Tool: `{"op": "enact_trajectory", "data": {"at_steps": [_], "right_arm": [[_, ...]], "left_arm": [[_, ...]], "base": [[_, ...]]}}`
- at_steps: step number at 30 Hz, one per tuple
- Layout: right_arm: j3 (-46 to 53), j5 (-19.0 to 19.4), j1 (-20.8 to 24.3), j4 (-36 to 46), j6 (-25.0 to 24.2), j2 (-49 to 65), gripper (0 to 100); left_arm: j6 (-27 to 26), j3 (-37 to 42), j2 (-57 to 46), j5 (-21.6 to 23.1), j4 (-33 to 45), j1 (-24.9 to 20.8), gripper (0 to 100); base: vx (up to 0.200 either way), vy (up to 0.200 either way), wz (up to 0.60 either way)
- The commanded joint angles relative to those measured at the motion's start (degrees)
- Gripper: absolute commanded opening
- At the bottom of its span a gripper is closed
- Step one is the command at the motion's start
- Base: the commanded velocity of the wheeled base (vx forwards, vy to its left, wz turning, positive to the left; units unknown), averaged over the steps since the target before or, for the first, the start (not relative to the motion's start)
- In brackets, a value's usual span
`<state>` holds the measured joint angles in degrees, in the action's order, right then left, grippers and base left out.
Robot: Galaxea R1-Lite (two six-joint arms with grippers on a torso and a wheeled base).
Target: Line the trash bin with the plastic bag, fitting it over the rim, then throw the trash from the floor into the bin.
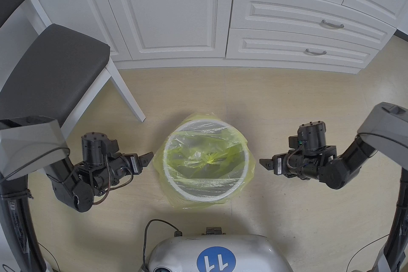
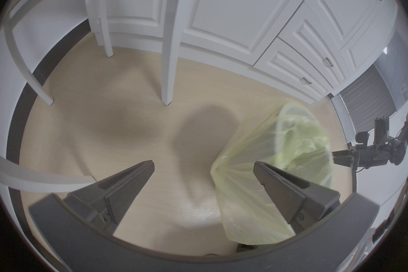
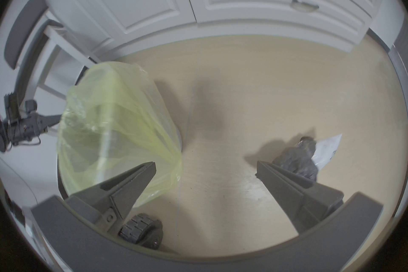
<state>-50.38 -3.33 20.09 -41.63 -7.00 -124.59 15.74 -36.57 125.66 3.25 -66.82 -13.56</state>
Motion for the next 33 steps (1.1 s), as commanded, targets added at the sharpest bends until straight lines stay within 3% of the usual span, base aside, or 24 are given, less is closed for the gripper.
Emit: {"op": "enact_trajectory", "data": {"at_steps": [1, 12, 18, 24, 31, 33], "right_arm": [[7.49, 1.31, -0.67, -0.29, 4.8, 12.7, 100], [18.57, 0.08, 5.13, -1.35, 12.27, 31.6, 100], [21.73, -2.12, 6.89, 0.85, 17.81, 40.65, 100], [24.63, -13.55, 10.23, 5.24, 24.93, 53.48, 100], [26.21, -14.43, 12.96, 3.49, 25.98, 57.18, 100], [27.8, -14.43, 13.4, -1.17, 26.25, 57.26, 100]], "left_arm": [[-0.97, 2.12, -12.55, 0.35, 5.47, -0.42, 100], [-1.32, 3.52, -29.86, -0.44, 17.95, -5.52, 100], [-6.33, 3.52, -39.18, -2.46, 26.12, -5.96, 100], [-7.3, 3.17, -57.98, -2.9, 36.41, -9.3, 100], [-10.46, 1.33, -73.19, -2.9, 47.22, -13.16, 100], [-12.05, 0.1, -77.58, -2.82, 51.26, -14.22, 100]], "base": [[0.0, 0.0, 0.0], [0.0, 0.0, 0.0], [0.0, 0.0, 0.0], [0.0, 0.0, 0.0], [0.0, 0.0, 0.0], [0.0, 0.0, 0.0]]}}
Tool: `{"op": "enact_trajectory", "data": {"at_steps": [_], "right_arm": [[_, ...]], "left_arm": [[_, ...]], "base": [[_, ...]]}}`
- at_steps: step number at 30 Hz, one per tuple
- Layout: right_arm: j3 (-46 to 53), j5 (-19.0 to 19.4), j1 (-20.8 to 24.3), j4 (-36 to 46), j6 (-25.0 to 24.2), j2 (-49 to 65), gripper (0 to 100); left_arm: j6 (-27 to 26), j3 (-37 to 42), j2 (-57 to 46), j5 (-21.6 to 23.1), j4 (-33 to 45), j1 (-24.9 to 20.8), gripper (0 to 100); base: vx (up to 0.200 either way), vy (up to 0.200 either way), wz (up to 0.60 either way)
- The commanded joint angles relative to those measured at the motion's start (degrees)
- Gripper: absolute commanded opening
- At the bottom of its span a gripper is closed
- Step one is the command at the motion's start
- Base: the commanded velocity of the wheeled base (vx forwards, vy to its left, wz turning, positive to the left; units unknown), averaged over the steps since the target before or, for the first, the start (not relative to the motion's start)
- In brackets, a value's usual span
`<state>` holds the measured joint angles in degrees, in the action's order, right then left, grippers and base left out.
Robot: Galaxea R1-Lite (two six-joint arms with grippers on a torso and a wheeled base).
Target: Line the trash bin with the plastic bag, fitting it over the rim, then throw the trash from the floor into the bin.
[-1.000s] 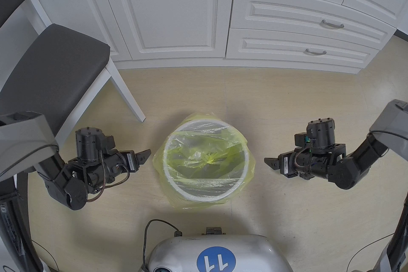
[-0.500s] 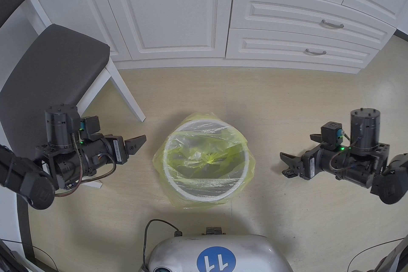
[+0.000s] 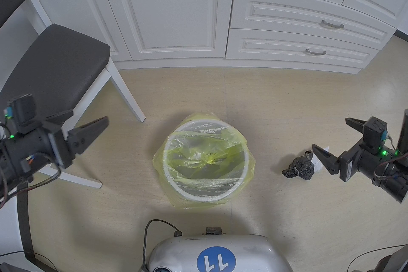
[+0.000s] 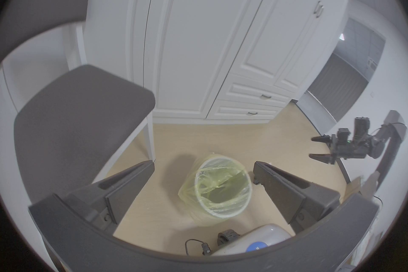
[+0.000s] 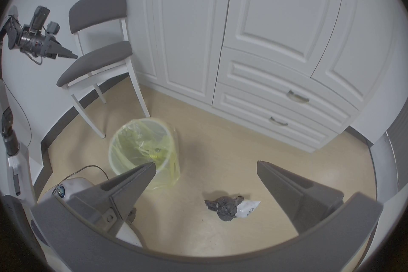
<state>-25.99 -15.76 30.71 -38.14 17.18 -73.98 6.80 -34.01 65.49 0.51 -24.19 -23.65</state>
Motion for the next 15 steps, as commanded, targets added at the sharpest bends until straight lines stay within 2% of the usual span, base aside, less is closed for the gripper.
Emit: {"op": "enact_trajectory", "data": {"at_steps": [1, 4, 7, 9, 12, 15], "right_arm": [[4.28, -1.99, 3.39, -7.12, 2.51, 6.66, 100], [5.34, -4.1, 5.24, -11.78, 5.41, 7.01, 100], [4.98, -12.01, 6.91, -12.3, 6.38, 6.4, 100], [3.93, -14.38, 7.79, -12.3, 5.32, 5.69, 100], [2.35, -14.74, 7.0, -11.6, 2.42, 4.9, 100], [-2.22, -14.91, 1.64, -2.99, -3.29, 4.55, 100]], "left_arm": [[-3.81, -2.81, -18.73, 0.02, 9.68, -4.3, 100], [-5.31, -3.17, -20.58, 0.02, 10.83, -4.3, 100], [-6.8, -2.64, -21.19, -0.07, 10.83, -4.3, 100], [-7.59, -1.94, -21.89, 0.1, 11.0, -4.39, 100], [-7.68, -1.41, -21.89, 0.28, 10.56, -4.39, 100], [-7.59, -0.97, -21.63, 0.37, 8.19, -4.91, 100]], "base": [[0.0, 0.0, 0.0], [0.0, 0.0, 0.0], [0.0, 0.0, 0.0], [0.0, 0.0, 0.0], [0.0, 0.0, 0.0], [0.0, 0.0, 0.0]]}}
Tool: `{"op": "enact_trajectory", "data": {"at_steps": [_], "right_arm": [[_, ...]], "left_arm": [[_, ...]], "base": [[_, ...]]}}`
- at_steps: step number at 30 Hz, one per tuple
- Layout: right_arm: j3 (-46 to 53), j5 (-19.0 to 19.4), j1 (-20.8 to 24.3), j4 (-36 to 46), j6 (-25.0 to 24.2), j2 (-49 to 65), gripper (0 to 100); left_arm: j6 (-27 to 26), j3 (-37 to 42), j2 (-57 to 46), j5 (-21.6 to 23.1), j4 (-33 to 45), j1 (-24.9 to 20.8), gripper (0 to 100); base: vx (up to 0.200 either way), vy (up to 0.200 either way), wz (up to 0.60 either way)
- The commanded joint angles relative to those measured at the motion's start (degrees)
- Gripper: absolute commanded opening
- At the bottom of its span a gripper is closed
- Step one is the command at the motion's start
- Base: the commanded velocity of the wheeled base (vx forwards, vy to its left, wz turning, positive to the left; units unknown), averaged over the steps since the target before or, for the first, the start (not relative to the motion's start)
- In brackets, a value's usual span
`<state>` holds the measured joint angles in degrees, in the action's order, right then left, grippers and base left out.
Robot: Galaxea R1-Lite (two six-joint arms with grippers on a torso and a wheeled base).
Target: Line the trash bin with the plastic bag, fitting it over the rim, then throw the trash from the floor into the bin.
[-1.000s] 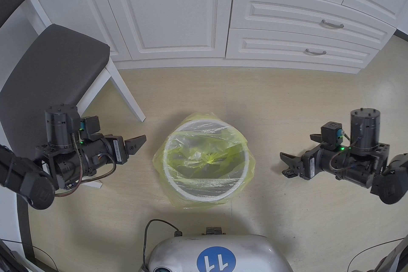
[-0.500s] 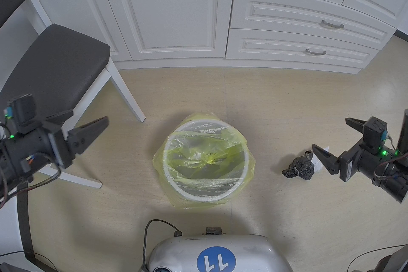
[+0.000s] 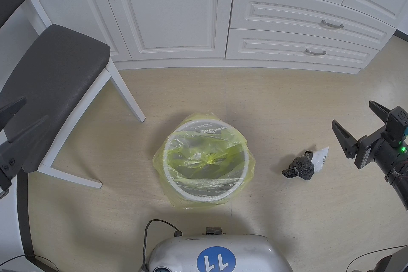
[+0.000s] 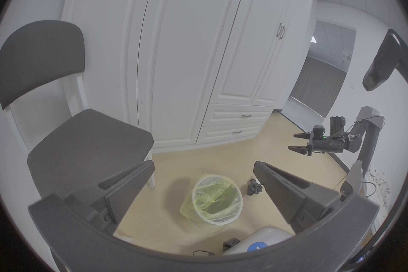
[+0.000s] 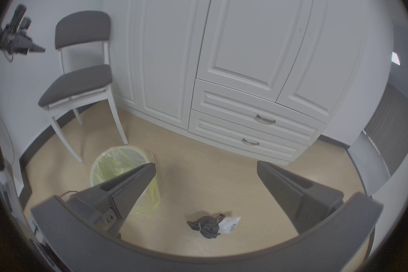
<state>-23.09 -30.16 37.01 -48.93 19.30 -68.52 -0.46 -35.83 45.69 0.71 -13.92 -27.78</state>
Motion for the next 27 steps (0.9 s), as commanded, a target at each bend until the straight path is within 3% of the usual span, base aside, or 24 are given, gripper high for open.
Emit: {"op": "enact_trajectory", "data": {"at_steps": [1, 2, 3, 6, 7, 9, 10, 11, 12, 14, 16, 18, 27], "right_arm": [[-6.53, -0.51, -5.81, 11.14, -6.99, -0.65, 100], [-6.88, -0.51, -6.07, 11.84, -7.26, -0.65, 100], [-12.68, -0.43, -8.36, 23.09, -13.58, -0.82, 100], [-21.38, 1.24, -10.82, 37.51, -22.81, -2.84, 100], [-27.62, 5.64, -13.19, 47.09, -28.7, -5.57, 100], [-34.04, 13.55, -17.41, 56.05, -33.8, -8.91, 100], [-36.85, 18.29, -20.14, 59.57, -34.94, -10.93, 100], [-37.91, 20.23, -21.45, 60.8, -35.03, -11.98, 100], [-41.07, 25.68, -26.29, 63.17, -35.12, -16.12, 100], [-43.62, 29.98, -31.47, 63.43, -34.94, -21.74, 100], [-44.59, 30.77, -33.14, 63.35, -34.85, -24.29, 100], [-46.78, 31.39, -37.8, 62.73, -32.74, -32.81, 100], [-46.17, 32.8, -43.51, 47.0, -28.0, -50.74, 100]], "left_arm": [[-0.33, 0.94, -1.83, 0.17, -2.95, -1.13, 100], [-0.33, 1.02, -1.75, 0.17, -3.22, -1.22, 100], [-0.5, 2.08, -1.66, 0.17, -6.29, -2.01, 100], [-0.42, 3.22, -1.48, 0.17, -10.07, -2.1, 100], [-0.33, 3.4, -1.31, 0.17, -11.74, -2.1, 100], [-0.24, 2.87, -1.13, -0.18, -11.57, -2.01, 100], [-0.24, 2.69, -0.95, -0.27, -11.22, -1.75, 100], [-0.24, 2.61, -0.95, -0.36, -11.04, -1.75, 100], [-0.15, 2.43, -0.6, -0.53, -10.07, -1.57, 100], [-0.15, 2.08, -0.34, -0.97, -8.75, -1.4, 100], [-0.15, 1.9, -0.34, -1.23, -8.4, -1.4, 100], [-0.24, 1.55, -0.34, -1.76, -7.44, -1.4, 100], [-0.15, 1.46, 0.01, -1.85, -7.35, -1.4, 100]], "base": [[0.0, 0.0, 0.0], [0.0, 0.0, 0.0], [0.0, 0.0, 0.0], [0.0, 0.0, 0.0], [0.0, 0.0, 0.0], [0.0, 0.0, 0.0], [0.0, 0.0, 0.0], [0.0, 0.0, 0.0], [0.0, 0.0, 0.0], [0.0, 0.0, 0.0], [0.0, 0.0, 0.0], [0.0, 0.0, 0.0], [0.0, 0.0, 0.0]]}}
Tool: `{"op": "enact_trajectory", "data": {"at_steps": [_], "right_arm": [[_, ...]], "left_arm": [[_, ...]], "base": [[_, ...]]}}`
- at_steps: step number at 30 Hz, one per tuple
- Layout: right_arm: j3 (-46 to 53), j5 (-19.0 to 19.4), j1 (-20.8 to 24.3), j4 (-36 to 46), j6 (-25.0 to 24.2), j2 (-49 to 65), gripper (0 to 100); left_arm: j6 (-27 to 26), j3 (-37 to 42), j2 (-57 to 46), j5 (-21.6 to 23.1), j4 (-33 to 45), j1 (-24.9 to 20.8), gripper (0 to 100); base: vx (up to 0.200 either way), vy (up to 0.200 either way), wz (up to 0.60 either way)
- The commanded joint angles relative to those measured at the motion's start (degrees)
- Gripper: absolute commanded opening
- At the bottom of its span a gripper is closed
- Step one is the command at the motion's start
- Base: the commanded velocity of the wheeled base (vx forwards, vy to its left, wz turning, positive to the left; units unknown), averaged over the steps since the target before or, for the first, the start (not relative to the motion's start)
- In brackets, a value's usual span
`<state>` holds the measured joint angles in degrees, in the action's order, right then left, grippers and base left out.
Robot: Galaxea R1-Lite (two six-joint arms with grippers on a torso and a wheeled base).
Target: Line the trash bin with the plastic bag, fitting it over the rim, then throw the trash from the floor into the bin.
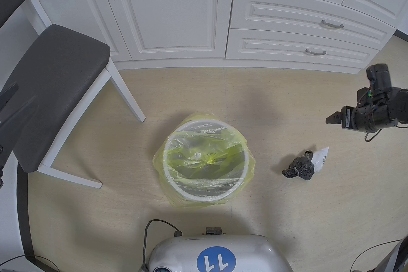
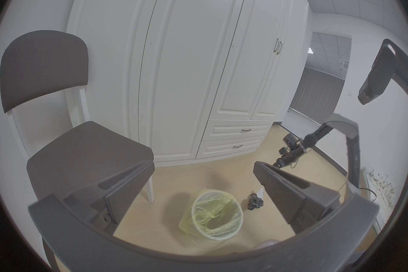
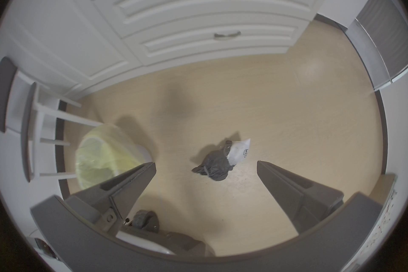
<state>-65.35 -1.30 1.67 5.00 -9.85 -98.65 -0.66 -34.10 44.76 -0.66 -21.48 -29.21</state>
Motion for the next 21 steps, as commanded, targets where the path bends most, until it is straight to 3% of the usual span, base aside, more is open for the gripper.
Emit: {"op": "enact_trajectory", "data": {"at_steps": [1, 11, 21], "right_arm": [[-4.26, 3.94, -8.26, -7.28, 1.06, -22.12, 100], [-16.82, 4.12, -8.35, -6.76, 0.36, -40.22, 100], [-36.34, 4.56, -6.94, 4.76, -5.36, -52.7, 100]], "left_arm": [[0.04, -0.27, 1.03, -0.48, 0.21, 0.03, 100], [0.04, -0.27, 2.35, -0.48, 0.21, 0.03, 100], [0.04, -0.18, 4.37, -0.48, 0.12, 0.56, 100]], "base": [[0.0, 0.0, 0.0], [0.0, 0.0, 0.0], [0.0, 0.0, 0.0]]}}
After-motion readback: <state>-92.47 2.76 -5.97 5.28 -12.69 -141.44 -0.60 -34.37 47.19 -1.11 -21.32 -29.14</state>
